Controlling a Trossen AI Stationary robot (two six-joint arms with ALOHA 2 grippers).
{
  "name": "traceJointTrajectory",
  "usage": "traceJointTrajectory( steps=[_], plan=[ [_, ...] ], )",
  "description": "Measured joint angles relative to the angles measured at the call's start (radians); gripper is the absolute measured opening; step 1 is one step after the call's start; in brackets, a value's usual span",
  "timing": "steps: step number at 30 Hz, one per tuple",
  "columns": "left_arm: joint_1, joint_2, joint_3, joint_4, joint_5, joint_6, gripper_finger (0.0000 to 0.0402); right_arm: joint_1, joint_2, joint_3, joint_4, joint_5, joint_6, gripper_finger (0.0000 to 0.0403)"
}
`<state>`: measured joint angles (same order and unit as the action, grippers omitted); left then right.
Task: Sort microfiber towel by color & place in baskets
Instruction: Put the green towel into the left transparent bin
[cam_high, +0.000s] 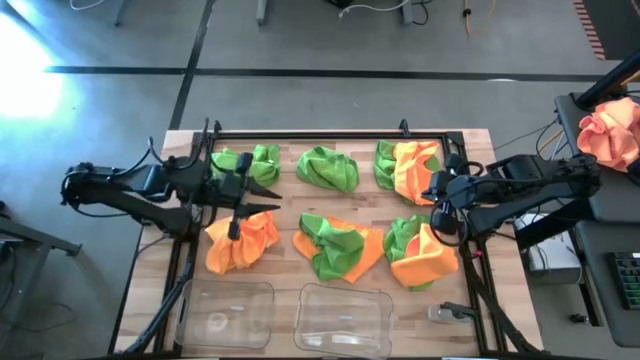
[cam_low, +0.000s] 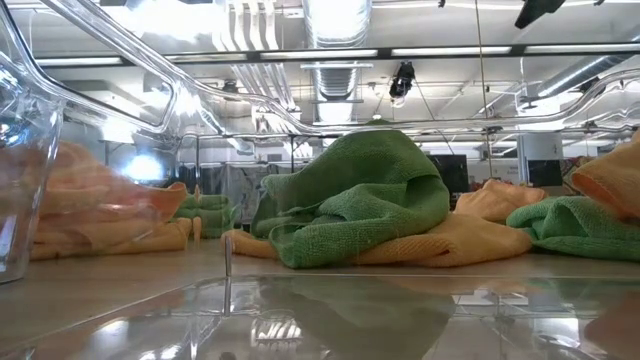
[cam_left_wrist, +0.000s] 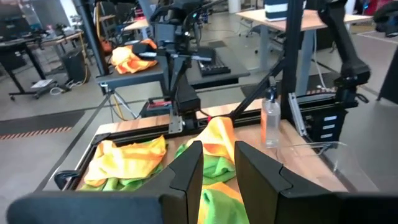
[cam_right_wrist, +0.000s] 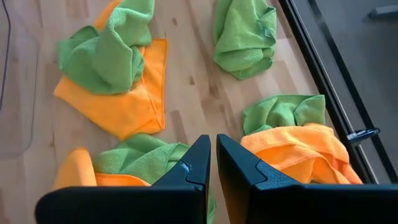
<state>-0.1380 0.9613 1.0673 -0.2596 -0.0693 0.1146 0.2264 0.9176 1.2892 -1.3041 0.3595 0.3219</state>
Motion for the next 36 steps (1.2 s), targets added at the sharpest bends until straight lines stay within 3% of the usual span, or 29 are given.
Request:
traceJointTrajectory(
  steps=[3,11,17,25,32,36],
  plan=[
    [0.014,0.029,0.019,0.000,0.017,0.000,0.0077,0.000,0.000,0.000,0.000,0.000,-0.020,0.0022],
    [0.063,0.098,0.039,-0.007,0.187,0.000,0.0077,0.000,0.000,0.000,0.000,-0.001,-0.044,0.0022],
    [0.127,0.119,0.036,-0.126,0.290,0.011,0.0077,0.000,0.000,0.000,0.000,-0.001,-0.044,0.0022],
    [0.288,0.119,0.036,-0.176,0.506,0.133,0.0077,0.000,0.000,0.000,0.001,-0.001,0.053,0.0022],
    [0.439,0.143,0.029,-0.175,0.718,0.150,0.0077,0.000,0.002,0.000,0.003,0.001,0.088,0.0022],
    [0.479,0.185,0.020,-0.176,0.763,0.165,0.0077,0.000,0.002,0.000,0.004,0.006,0.098,0.0022]
  ],
)
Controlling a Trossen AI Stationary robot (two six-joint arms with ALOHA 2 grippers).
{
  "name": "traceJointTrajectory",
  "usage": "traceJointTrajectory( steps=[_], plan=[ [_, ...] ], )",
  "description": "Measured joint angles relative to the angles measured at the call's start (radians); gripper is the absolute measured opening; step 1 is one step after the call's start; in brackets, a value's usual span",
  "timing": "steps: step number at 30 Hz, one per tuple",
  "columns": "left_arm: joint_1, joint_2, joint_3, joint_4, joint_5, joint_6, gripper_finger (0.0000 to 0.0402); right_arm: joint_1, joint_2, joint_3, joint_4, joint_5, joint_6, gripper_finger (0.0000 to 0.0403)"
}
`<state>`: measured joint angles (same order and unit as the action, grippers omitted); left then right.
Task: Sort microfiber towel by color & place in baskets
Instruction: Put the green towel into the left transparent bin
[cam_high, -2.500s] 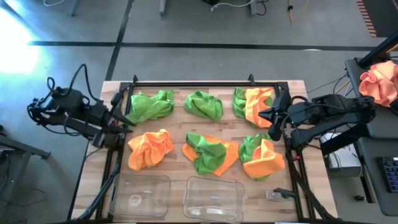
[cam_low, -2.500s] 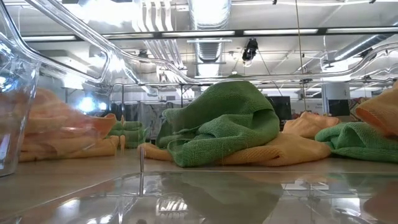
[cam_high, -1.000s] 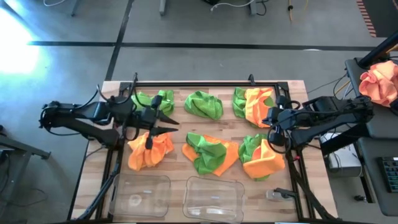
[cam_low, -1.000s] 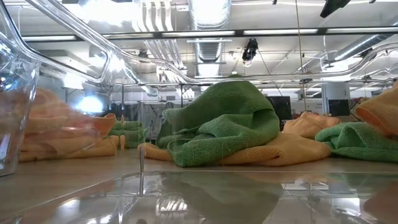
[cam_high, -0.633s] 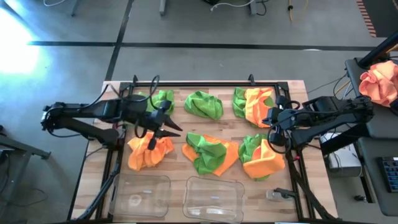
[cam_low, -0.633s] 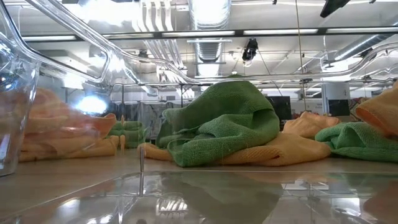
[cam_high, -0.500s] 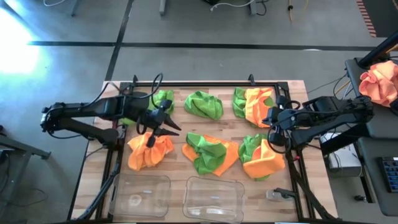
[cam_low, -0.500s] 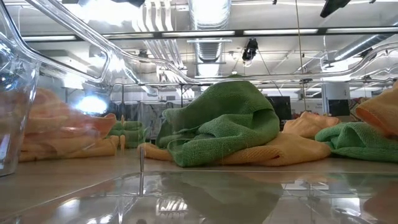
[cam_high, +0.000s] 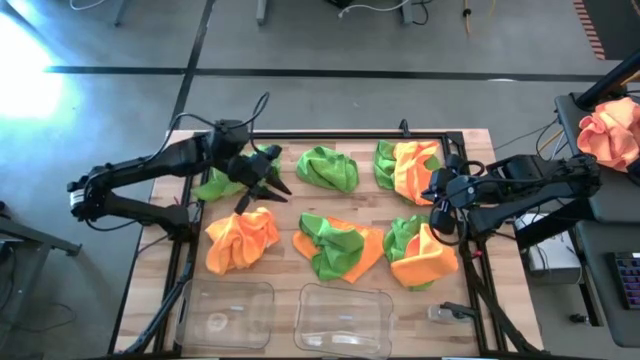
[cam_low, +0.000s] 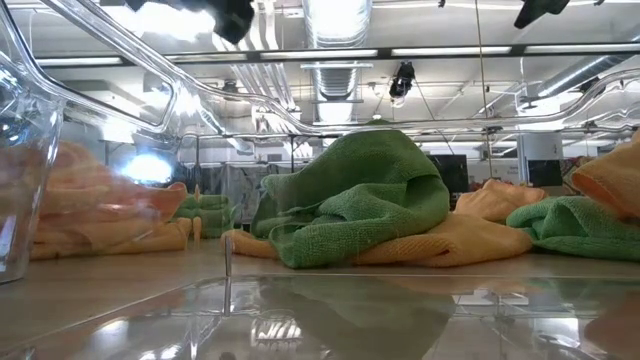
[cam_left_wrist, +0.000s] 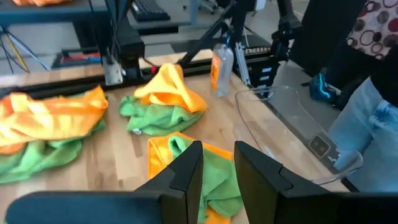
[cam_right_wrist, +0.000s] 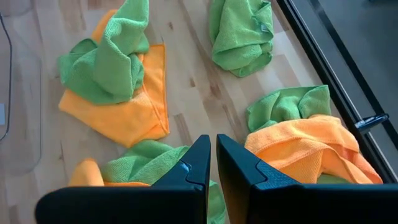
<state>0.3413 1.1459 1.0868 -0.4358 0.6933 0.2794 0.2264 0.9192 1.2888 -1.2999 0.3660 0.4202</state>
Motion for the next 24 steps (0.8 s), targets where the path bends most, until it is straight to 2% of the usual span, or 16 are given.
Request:
traceJointTrajectory(
  steps=[8,16,24],
  plan=[
    [0.013,0.143,-0.001,0.001,0.003,-0.005,0.0077,0.000,0.000,0.000,0.003,0.001,0.004,0.0022],
    [0.015,0.276,-0.001,0.000,-0.237,-0.083,0.0077,0.000,0.000,0.000,0.003,0.028,0.052,0.0022],
    [0.014,0.346,-0.001,0.001,-0.239,-0.151,0.0077,0.000,0.000,0.000,0.003,0.044,0.052,0.0022]
  ],
)
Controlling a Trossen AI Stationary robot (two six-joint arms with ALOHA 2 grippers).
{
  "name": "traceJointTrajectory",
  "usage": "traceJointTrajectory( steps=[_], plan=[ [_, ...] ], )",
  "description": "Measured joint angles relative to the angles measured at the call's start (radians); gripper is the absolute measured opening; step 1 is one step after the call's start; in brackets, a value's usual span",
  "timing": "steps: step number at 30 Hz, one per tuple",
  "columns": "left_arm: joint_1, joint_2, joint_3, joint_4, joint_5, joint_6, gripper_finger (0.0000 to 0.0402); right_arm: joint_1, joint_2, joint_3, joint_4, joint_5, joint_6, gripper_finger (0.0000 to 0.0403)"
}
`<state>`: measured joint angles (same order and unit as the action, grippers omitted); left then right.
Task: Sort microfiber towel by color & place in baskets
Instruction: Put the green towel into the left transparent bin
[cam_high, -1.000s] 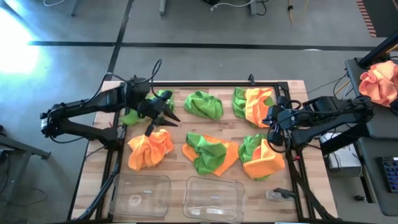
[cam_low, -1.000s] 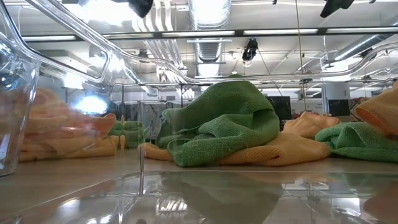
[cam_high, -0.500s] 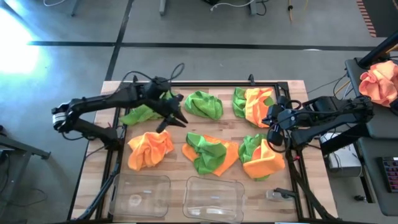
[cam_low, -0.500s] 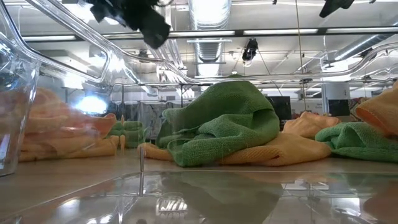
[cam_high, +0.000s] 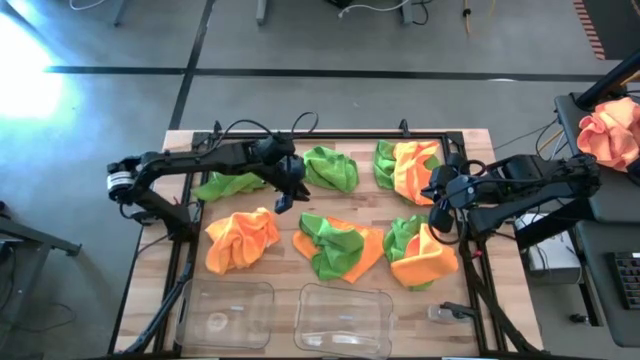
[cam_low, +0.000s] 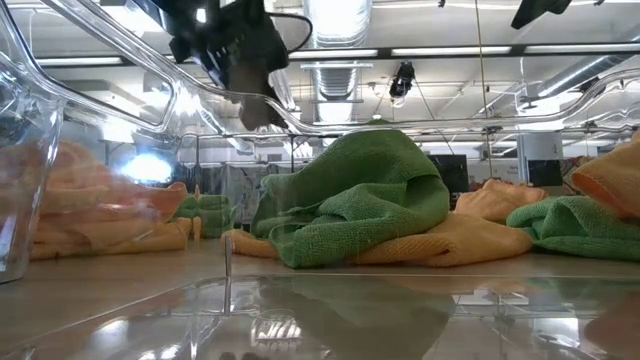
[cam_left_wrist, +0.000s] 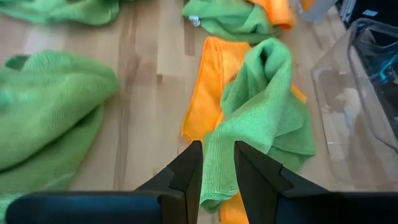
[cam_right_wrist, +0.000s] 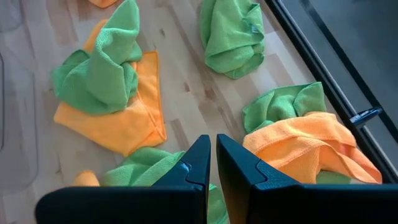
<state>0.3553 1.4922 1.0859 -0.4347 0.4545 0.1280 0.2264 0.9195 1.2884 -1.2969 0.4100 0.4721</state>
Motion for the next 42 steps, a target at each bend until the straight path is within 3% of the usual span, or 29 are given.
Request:
traceJointTrajectory(
  steps=[19,31,38,42],
  plan=[
    [-0.035,0.062,0.085,0.007,0.007,-0.138,0.0135,0.000,0.001,0.000,-0.001,0.029,-0.004,0.0022],
    [-0.156,0.265,0.205,-0.007,0.008,-0.147,0.0146,0.000,0.001,0.000,-0.007,0.037,-0.020,0.0022],
    [-0.187,0.371,0.351,-0.165,0.008,-0.079,0.0146,0.000,0.001,0.000,-0.008,0.035,-0.023,0.0022],
    [-0.188,0.396,0.377,-0.172,0.008,-0.078,0.0146,0.000,0.001,0.000,-0.008,0.034,-0.023,0.0022]
  ],
)
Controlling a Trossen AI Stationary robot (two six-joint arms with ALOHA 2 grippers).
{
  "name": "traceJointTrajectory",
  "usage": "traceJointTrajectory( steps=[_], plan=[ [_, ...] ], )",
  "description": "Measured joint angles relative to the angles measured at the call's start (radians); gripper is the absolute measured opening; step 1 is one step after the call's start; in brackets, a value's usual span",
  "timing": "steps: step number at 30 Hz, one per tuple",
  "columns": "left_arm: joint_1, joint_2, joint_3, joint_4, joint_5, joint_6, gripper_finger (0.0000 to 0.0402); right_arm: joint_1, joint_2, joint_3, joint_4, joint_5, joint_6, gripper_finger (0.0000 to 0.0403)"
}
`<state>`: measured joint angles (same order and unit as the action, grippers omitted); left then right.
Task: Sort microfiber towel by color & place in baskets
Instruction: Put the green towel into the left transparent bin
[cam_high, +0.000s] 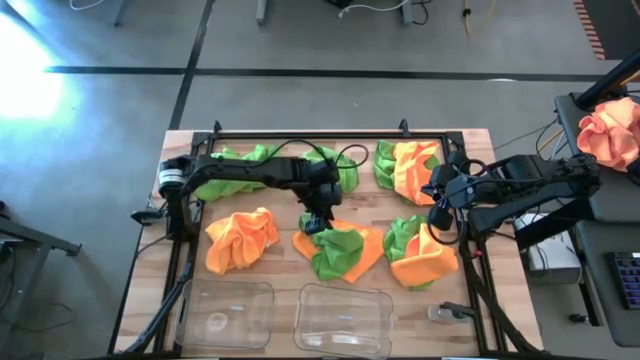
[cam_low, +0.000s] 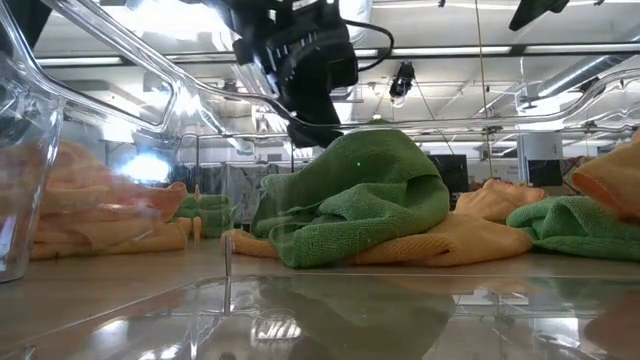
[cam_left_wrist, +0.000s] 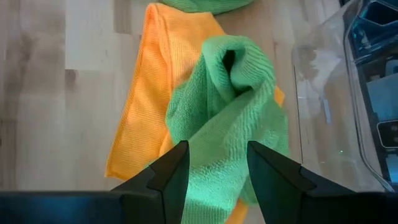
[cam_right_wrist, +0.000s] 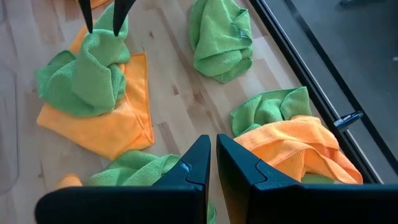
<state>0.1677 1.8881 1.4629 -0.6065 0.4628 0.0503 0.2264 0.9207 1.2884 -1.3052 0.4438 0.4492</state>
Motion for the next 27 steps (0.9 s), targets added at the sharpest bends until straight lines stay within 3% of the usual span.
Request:
traceJointTrajectory(
  steps=[27],
  plan=[
    [-0.040,0.008,-0.025,0.025,0.006,-0.063,0.0146,0.000,0.005,0.000,-0.075,-0.007,-0.007,0.0022]
  ],
)
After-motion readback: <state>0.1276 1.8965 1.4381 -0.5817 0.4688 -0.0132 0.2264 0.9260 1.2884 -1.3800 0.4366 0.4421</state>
